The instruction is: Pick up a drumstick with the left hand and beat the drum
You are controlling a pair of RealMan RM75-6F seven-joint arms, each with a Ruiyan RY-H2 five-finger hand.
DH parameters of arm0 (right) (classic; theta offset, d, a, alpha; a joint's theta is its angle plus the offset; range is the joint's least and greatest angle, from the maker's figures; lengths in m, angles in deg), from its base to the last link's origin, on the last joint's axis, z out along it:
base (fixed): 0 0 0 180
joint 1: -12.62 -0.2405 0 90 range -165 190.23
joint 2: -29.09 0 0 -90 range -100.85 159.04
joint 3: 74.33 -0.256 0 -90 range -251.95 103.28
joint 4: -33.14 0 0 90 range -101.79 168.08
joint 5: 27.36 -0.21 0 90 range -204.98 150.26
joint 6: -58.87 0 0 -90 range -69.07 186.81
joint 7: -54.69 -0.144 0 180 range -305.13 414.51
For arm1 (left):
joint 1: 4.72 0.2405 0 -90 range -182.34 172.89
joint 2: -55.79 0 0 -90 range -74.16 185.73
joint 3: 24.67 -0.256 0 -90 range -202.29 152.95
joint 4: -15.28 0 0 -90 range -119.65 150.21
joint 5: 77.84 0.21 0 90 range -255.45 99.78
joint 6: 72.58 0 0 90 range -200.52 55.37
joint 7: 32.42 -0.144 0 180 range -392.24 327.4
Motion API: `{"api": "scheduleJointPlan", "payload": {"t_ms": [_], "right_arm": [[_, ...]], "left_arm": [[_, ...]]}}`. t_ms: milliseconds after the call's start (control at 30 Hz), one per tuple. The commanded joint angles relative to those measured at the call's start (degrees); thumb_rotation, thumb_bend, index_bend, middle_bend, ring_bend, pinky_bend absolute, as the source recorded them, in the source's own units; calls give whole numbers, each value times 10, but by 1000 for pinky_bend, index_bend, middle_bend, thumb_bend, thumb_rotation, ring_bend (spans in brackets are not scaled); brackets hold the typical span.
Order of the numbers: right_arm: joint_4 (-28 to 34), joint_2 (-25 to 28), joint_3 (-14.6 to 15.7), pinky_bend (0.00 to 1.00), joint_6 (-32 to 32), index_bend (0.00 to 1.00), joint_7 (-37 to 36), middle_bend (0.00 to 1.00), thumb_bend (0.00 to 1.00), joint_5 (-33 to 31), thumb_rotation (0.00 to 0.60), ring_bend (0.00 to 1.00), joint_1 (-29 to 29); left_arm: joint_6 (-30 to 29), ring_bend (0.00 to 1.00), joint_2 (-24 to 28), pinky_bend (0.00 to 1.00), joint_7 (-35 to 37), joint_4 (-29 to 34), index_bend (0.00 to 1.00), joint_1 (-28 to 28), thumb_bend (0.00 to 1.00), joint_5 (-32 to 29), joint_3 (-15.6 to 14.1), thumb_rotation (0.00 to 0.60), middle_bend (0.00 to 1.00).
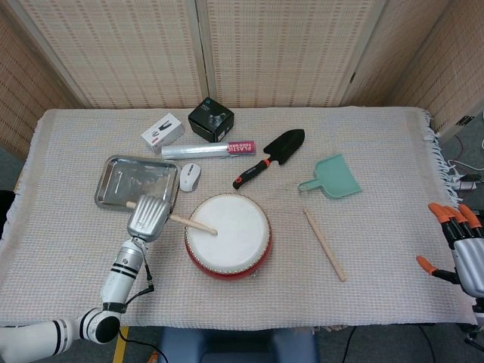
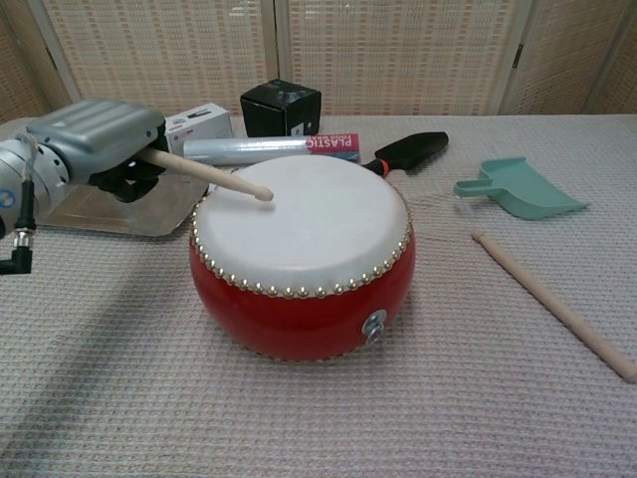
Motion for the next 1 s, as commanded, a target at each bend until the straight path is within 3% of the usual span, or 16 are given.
{"api": "scheduleJointPlan", "payload": {"t_ms": [33, 200, 300, 400, 533, 733, 833, 1000], "right_arm": [[0, 0, 0, 29, 1, 0, 0, 98, 181, 1, 600, 0, 1], [0, 0, 0, 29, 1, 0, -1, 98, 181, 0, 600, 0, 0], [2, 1, -1, 29, -3, 0, -1, 98, 182, -3, 600, 0, -2], [1, 1, 0, 29, -2, 0, -1, 98, 181, -4, 600, 0, -1], [-2, -1, 0, 29, -2, 0, -3, 98, 181, -5, 600, 0, 1], [-4, -2, -1, 29, -3, 0, -4, 98, 181, -4, 600, 0, -2], [-4, -3, -1, 29, -6, 0, -3, 98, 181, -5, 600, 0, -3], [-6, -3, -1, 29, -6, 0, -3, 98, 181, -7, 600, 0, -3]], "left_arm": [[-12, 1000, 25, 1000, 97, 59, 1000, 10, 653, -31, 35, 600, 1000], [-5, 1000, 29, 1000, 60, 46, 1000, -1, 652, -26, 10, 600, 1000], [-22, 1000, -1, 1000, 1, -16, 1000, -14, 651, 21, -29, 600, 1000], [-20, 1000, -21, 1000, -24, -45, 1000, -17, 652, 26, -47, 600, 1000], [-22, 1000, -21, 1000, 1, -18, 1000, -12, 651, -15, -20, 600, 1000], [-43, 1000, 10, 1000, 106, 44, 1000, 5, 652, -22, 29, 600, 1000], [-30, 1000, 20, 1000, 102, 43, 1000, 1, 651, -24, 23, 600, 1000], [-20, 1000, -6, 1000, 36, -13, 1000, -14, 650, -21, -16, 600, 1000]]}}
